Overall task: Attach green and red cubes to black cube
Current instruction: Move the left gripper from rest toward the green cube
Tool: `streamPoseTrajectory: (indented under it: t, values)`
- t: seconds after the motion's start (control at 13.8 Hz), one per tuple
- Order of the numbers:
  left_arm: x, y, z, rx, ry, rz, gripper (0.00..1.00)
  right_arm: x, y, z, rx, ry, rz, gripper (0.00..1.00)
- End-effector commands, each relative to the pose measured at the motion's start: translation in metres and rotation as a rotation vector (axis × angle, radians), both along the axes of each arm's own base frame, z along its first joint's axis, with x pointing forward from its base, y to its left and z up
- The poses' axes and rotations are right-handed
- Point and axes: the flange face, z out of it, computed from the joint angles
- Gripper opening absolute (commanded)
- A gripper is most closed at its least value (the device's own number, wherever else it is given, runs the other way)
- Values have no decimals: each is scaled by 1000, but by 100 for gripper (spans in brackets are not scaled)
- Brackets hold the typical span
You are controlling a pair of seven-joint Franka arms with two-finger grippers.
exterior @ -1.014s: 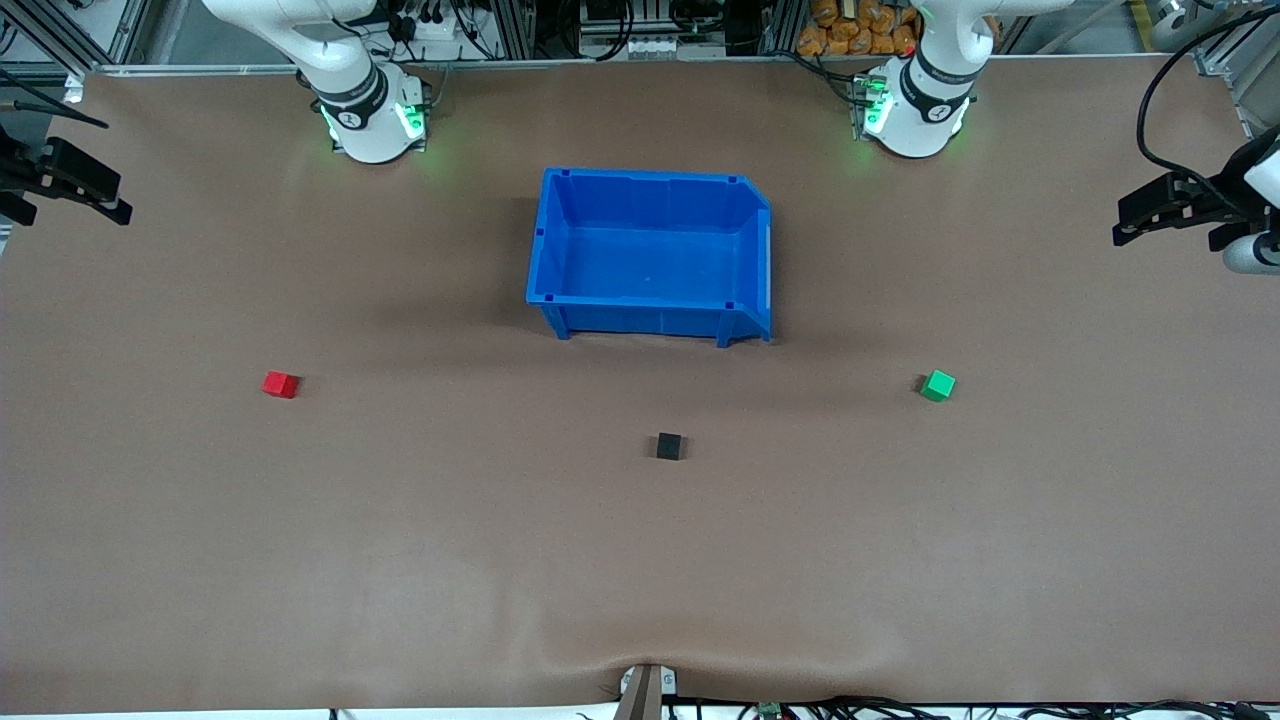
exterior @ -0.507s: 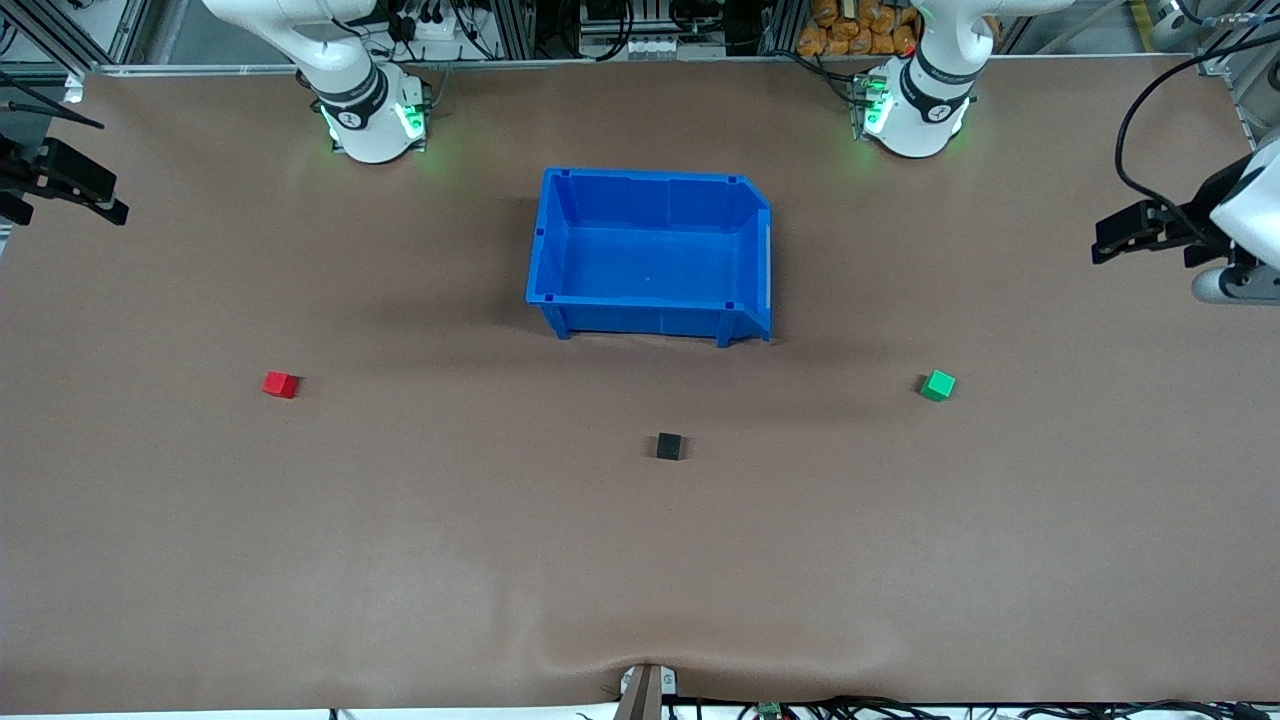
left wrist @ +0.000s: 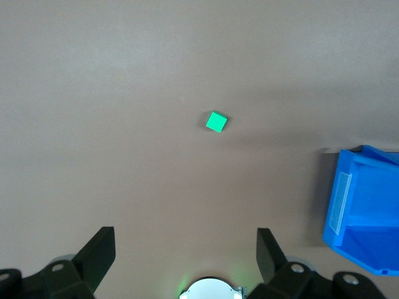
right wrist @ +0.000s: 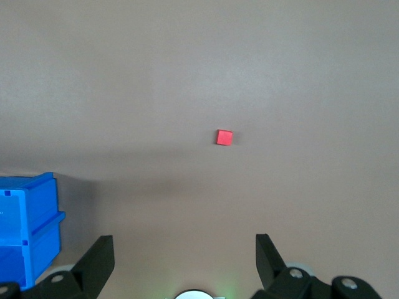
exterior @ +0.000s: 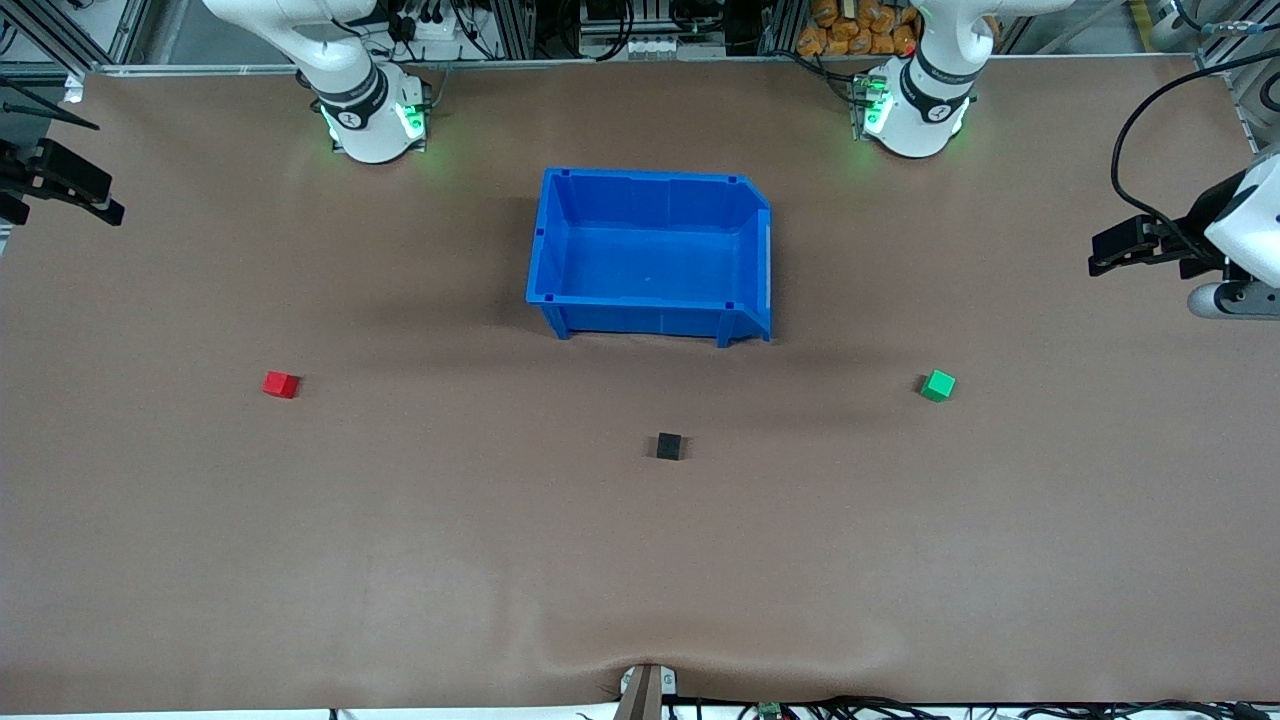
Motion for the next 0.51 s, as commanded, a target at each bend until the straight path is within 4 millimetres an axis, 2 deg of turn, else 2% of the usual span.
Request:
streamPoseTrajectory:
  t: [0.0,0.14,0.43]
  values:
    - [3,-1,-4,-9,3,8,100,-7,-3,2,26,-6,2,100]
    - [7,-1,-9,-8,0,7,100,-7,-3,2,25,-6,4,100]
    - [13,-4,-36,0,8,-1,100,-7,-3,1,25,-6,5,100]
